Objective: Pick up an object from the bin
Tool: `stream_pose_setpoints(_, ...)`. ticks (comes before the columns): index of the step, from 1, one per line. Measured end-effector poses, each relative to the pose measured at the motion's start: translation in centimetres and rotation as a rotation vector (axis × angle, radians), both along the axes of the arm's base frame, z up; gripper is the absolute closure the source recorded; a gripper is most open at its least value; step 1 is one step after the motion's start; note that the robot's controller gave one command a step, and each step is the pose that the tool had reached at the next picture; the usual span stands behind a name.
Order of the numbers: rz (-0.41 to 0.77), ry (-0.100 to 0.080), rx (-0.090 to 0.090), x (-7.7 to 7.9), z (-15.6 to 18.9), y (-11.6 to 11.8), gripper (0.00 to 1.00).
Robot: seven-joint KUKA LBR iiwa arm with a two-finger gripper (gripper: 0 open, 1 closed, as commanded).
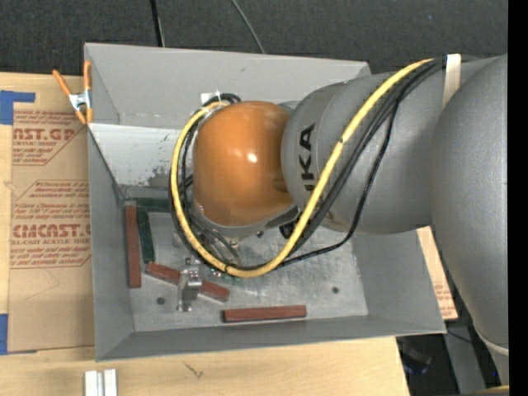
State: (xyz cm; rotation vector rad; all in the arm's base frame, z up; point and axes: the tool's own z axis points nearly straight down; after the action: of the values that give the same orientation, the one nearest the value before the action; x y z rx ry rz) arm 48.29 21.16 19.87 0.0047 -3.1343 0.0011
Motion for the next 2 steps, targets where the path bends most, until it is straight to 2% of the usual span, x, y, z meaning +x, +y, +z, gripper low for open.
stream_pose_setpoints(1,-0.002,-0.007,0.002,0.2,0.4,-0.1,0.00)
stream_pose_setpoints(2,0.079,-0.013,0.003,1.8,-4.3,-2.2,0.00)
